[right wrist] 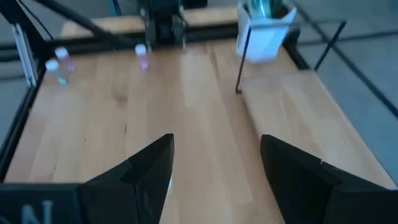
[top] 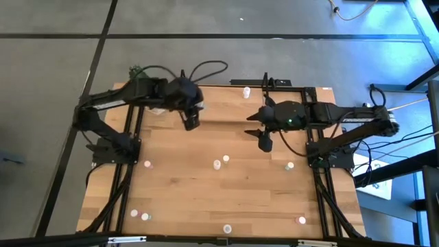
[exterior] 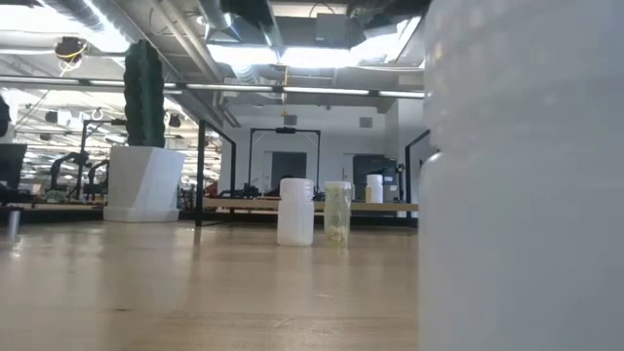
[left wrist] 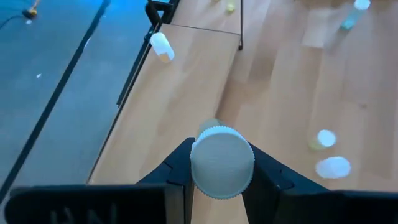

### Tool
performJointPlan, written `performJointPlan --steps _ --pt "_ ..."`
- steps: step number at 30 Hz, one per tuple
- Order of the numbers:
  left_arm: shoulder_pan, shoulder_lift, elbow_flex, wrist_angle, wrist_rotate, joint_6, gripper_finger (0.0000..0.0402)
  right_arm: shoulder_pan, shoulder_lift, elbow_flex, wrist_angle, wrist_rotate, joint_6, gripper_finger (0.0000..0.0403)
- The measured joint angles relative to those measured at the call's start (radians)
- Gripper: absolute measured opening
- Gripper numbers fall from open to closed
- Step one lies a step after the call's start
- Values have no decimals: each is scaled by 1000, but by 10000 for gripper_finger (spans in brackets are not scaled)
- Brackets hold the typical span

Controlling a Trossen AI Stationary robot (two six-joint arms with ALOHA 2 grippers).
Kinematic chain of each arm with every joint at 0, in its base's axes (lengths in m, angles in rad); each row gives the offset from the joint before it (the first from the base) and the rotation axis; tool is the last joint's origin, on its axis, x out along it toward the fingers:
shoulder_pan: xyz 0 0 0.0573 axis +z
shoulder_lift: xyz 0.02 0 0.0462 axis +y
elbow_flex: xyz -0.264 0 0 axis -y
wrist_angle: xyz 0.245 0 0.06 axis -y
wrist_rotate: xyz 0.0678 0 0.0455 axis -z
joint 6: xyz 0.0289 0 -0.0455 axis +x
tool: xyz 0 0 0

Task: Pick and place medicine bottles onto shelf by color
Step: Put the top left blue pill bottle on the shelf

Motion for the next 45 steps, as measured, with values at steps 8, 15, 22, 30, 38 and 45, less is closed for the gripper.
performJointPlan --steps 8,15,22,30,38,45 --pt "121 176 81 0 146 158 84 0 -79 -126 188 223 -17 241" --pt "182 288 121 2 171 231 84 0 -51 -167 197 463 -37 241" --pt "235 383 126 80 171 247 84 -2 -44 -180 203 530 -76 241" --pt "271 437 126 118 171 236 84 -2 -44 -180 204 529 -93 241" --pt "276 470 126 117 171 255 84 -2 -44 -180 203 469 -89 241" --pt "279 485 126 126 171 323 84 -2 -44 -180 203 383 -90 241"
